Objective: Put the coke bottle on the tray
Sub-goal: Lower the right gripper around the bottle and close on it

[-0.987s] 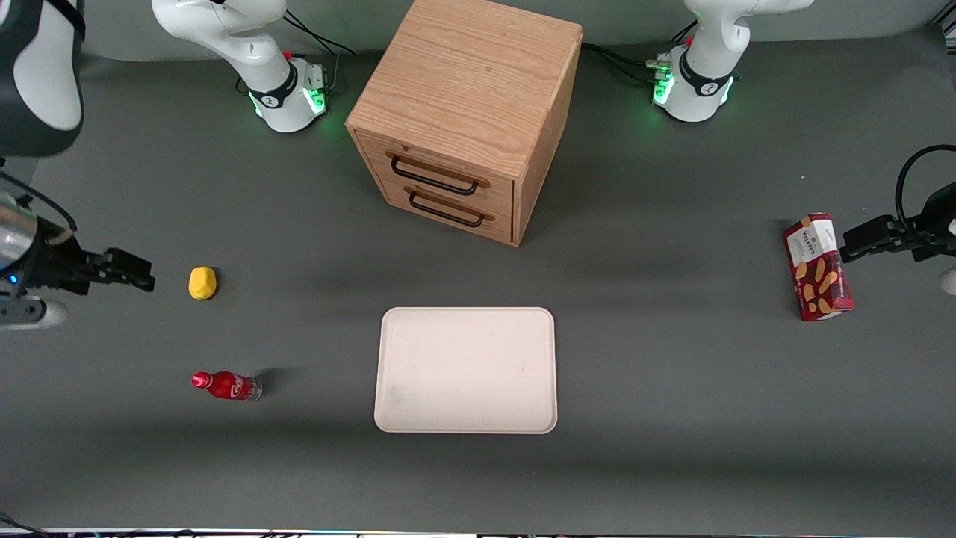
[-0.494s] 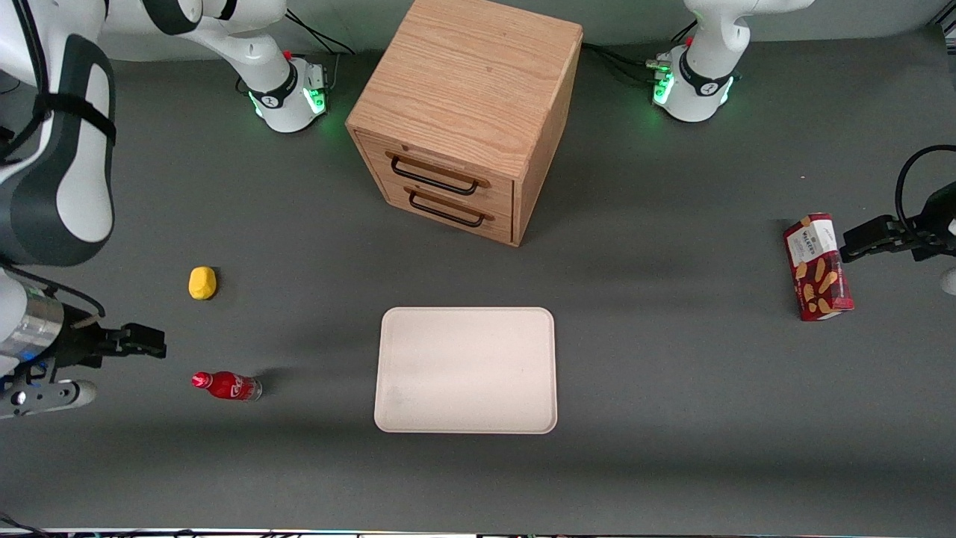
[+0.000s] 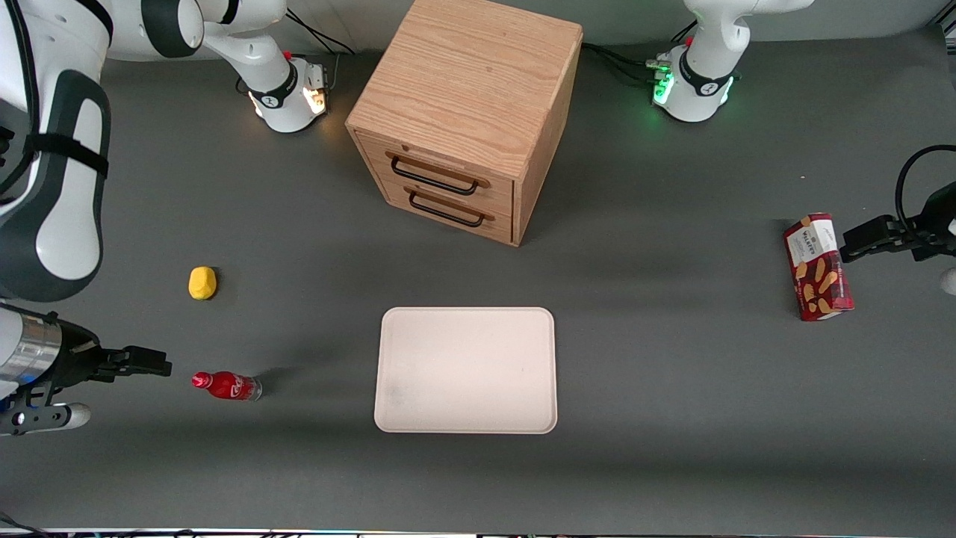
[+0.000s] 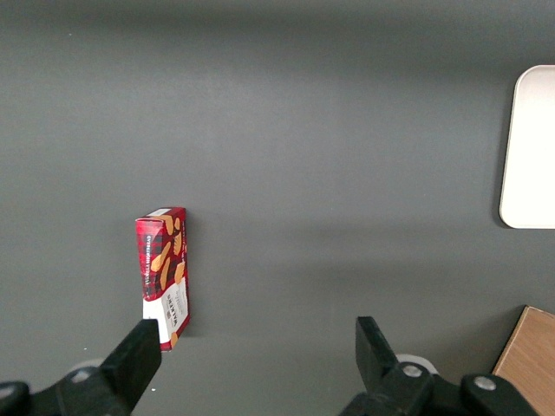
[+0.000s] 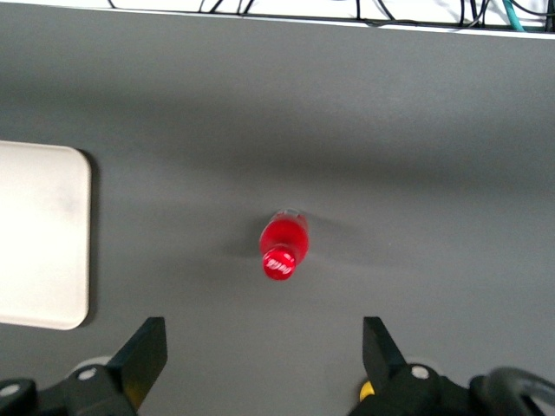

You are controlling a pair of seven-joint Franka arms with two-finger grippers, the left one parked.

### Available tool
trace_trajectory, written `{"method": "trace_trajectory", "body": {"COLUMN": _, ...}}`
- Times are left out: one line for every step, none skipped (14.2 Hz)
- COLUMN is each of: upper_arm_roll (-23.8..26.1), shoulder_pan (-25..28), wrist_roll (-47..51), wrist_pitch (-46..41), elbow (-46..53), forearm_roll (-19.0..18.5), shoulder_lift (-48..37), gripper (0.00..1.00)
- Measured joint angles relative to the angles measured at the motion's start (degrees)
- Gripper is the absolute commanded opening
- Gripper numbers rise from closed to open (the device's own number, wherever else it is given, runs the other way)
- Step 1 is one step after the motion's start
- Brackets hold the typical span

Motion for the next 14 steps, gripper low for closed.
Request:
{"method": "trace_trajectory", "body": {"upper_arm_roll": -0.14, "shoulder_pan": -0.02, "wrist_roll": -0.01, "wrist_pitch": 2.46, "elbow": -1.83, "forearm_roll": 0.01, "shoulder_lift": 0.34, "gripper": 1.00}}
{"method": "trace_trajectory", "body": {"upper_arm_roll": -0.15, "shoulder_pan": 0.00, "wrist_roll": -0.02, "wrist_pitch": 4.88, "elbow": -3.98, "forearm_roll": 0.01, "shoulder_lift": 0.66, "gripper": 1.00}}
{"method": "trace_trajectory", "body": {"upper_arm_roll": -0.15, "shoulder_pan": 0.05, "wrist_roll": -0.03, "wrist_pitch": 6.75, "elbow": -5.74, "forearm_roll": 0.01, "shoulder_lift": 0.91, "gripper": 1.00}}
{"method": "trace_trajectory", "body": {"upper_arm_roll": -0.15, "shoulder_pan": 0.14, "wrist_roll": -0.03, "wrist_pitch": 8.17, "elbow": -7.15, "forearm_roll": 0.01, "shoulder_lift": 1.06, "gripper": 1.00}}
{"method": "trace_trajectory", "body": {"upper_arm_roll": -0.15, "shoulder_pan": 0.29, "wrist_roll": -0.03, "wrist_pitch": 9.58, "elbow": -8.42, "forearm_roll": 0.01, "shoulder_lift": 1.08, "gripper": 1.00}}
{"method": "trace_trajectory", "body": {"upper_arm_roll": -0.15, "shoulder_pan": 0.48, "wrist_roll": -0.03, "wrist_pitch": 11.06, "elbow": -9.66, "forearm_roll": 0.01, "shoulder_lift": 1.08, "gripper": 1.00}}
{"method": "trace_trajectory", "body": {"upper_arm_roll": -0.14, "shoulder_pan": 0.70, "wrist_roll": -0.03, "wrist_pitch": 12.75, "elbow": -10.93, "forearm_roll": 0.01, "shoulder_lift": 1.08, "gripper": 1.00}}
{"method": "trace_trajectory", "body": {"upper_arm_roll": -0.12, "shoulder_pan": 0.94, "wrist_roll": -0.03, "wrist_pitch": 14.55, "elbow": -12.23, "forearm_roll": 0.01, "shoulder_lift": 1.09, "gripper": 1.00}}
{"method": "trace_trajectory", "body": {"upper_arm_roll": -0.07, "shoulder_pan": 1.16, "wrist_roll": -0.03, "wrist_pitch": 16.25, "elbow": -13.45, "forearm_roll": 0.01, "shoulder_lift": 1.09, "gripper": 1.00}}
{"method": "trace_trajectory", "body": {"upper_arm_roll": 0.09, "shoulder_pan": 1.37, "wrist_roll": -0.03, "wrist_pitch": 18.11, "elbow": -14.74, "forearm_roll": 0.01, "shoulder_lift": 1.10, "gripper": 0.99}}
{"method": "trace_trajectory", "body": {"upper_arm_roll": 0.15, "shoulder_pan": 1.57, "wrist_roll": -0.03, "wrist_pitch": 19.35, "elbow": -15.60, "forearm_roll": 0.01, "shoulder_lift": 1.11, "gripper": 0.99}}
{"method": "trace_trajectory", "body": {"upper_arm_roll": 0.21, "shoulder_pan": 1.76, "wrist_roll": -0.03, "wrist_pitch": 20.24, "elbow": -16.17, "forearm_roll": 0.07, "shoulder_lift": 1.14, "gripper": 0.99}}
{"method": "trace_trajectory", "body": {"upper_arm_roll": 0.24, "shoulder_pan": 2.01, "wrist_roll": 0.01, "wrist_pitch": 20.81, "elbow": -16.57, "forearm_roll": 0.17, "shoulder_lift": 1.15, "gripper": 0.99}}
{"method": "trace_trajectory", "body": {"upper_arm_roll": 0.25, "shoulder_pan": 2.31, "wrist_roll": 0.11, "wrist_pitch": 21.48, "elbow": -17.02, "forearm_roll": 0.24, "shoulder_lift": 1.15, "gripper": 0.99}}
